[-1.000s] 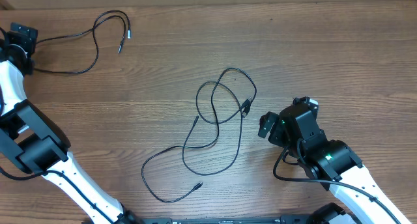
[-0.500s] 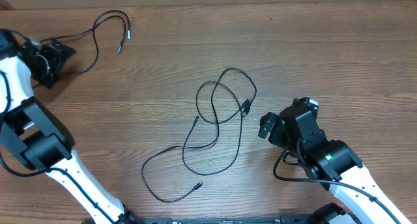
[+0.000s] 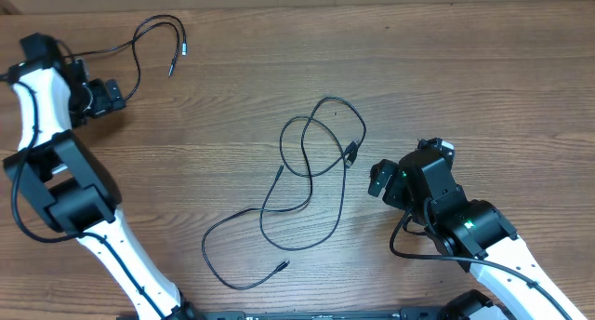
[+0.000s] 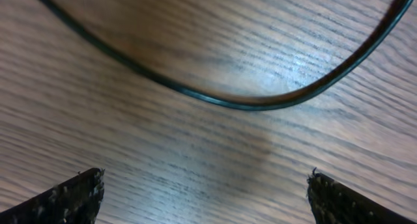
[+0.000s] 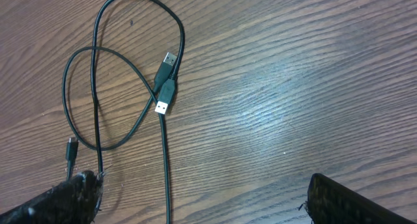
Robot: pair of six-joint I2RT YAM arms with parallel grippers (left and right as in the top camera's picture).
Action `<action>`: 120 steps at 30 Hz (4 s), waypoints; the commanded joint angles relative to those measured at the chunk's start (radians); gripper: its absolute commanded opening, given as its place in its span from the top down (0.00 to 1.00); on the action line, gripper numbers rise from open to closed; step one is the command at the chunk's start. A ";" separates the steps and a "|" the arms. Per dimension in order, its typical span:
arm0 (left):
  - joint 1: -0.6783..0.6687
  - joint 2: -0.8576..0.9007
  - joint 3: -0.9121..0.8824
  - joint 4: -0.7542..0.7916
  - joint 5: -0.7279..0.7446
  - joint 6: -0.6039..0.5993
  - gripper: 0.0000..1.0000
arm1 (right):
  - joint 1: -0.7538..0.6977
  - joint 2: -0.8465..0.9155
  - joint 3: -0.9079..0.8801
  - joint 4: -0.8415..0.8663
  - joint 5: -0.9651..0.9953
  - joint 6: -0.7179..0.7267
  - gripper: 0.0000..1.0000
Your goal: Untangle cables
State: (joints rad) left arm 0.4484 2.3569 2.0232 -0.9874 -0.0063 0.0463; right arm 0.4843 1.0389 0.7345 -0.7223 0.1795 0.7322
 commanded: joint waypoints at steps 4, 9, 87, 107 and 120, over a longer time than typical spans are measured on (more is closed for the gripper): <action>-0.066 0.011 0.009 0.024 -0.132 0.108 0.00 | -0.004 0.000 0.011 0.007 0.003 -0.004 0.00; -0.079 0.033 0.007 0.015 -0.119 0.122 0.00 | -0.004 0.000 0.011 0.006 0.003 -0.004 0.00; -0.234 -0.357 0.023 -0.012 0.190 0.317 0.00 | -0.047 -0.014 0.044 -0.043 0.011 -0.034 0.00; -0.818 -0.363 0.020 -0.562 0.183 0.402 0.00 | -0.626 -0.114 0.249 -0.328 -0.075 -0.306 0.00; -1.065 -0.362 -0.088 -0.506 0.102 0.159 0.00 | -0.834 -0.086 0.249 -0.311 -0.278 -0.436 0.00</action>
State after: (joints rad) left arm -0.5865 2.0140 1.9888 -1.5177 0.1535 0.3183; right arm -0.3408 0.9440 0.9619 -1.0370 -0.0532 0.3363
